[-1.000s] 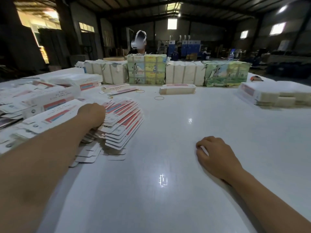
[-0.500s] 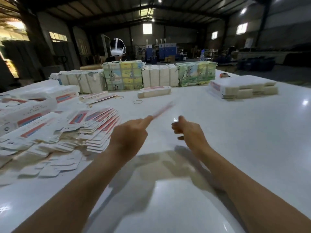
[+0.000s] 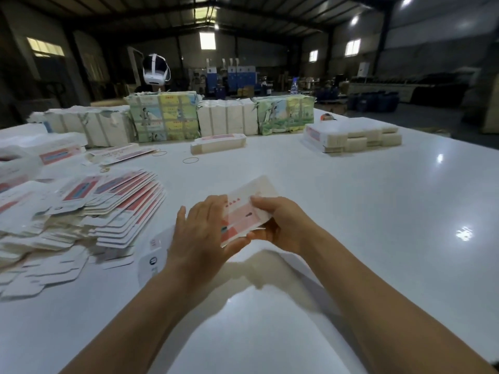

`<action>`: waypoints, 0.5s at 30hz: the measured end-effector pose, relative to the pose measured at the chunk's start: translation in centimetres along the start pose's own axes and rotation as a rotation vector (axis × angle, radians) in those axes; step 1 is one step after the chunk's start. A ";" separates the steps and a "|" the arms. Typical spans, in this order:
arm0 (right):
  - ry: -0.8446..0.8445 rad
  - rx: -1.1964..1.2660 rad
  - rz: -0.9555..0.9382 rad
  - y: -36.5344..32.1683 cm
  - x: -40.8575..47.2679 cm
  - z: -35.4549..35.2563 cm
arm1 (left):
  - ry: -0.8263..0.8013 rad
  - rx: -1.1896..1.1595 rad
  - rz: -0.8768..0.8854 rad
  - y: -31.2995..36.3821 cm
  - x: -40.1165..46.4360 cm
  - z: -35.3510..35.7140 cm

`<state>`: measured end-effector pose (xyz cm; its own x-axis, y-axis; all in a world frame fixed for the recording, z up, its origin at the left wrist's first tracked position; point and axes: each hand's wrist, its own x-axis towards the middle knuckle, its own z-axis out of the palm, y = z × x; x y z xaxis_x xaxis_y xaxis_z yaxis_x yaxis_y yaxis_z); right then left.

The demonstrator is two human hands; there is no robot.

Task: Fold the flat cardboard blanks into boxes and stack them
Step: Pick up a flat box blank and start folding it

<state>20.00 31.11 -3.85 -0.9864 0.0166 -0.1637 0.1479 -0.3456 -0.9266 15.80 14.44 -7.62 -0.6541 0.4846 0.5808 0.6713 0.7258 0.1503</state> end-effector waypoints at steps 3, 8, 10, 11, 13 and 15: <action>-0.181 0.100 0.032 -0.4 -0.3 -0.7 | 0.043 -0.065 0.027 0.2 0.1 -1.0; -0.372 0.149 -0.024 -0.2 -0.4 -1.5 | 0.064 -0.120 0.102 0.4 -0.1 -2.1; -0.387 0.074 -0.063 -0.2 -0.3 -1.6 | 0.066 -0.089 0.142 0.4 -0.3 -2.2; -0.372 0.015 -0.072 -0.2 -0.3 -1.7 | 0.058 -0.065 0.158 0.4 -0.4 -2.3; -0.337 -0.092 -0.069 -0.3 -0.2 -1.7 | 0.030 -0.031 0.168 0.2 -0.7 -2.4; -0.321 -0.173 -0.068 -0.3 -0.3 -1.7 | 0.006 0.005 0.175 0.0 -0.8 -2.5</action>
<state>20.39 32.84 -4.07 -0.9627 -0.2703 -0.0111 0.0646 -0.1897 -0.9797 17.18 12.77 -6.08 -0.5247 0.6009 0.6030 0.7734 0.6325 0.0426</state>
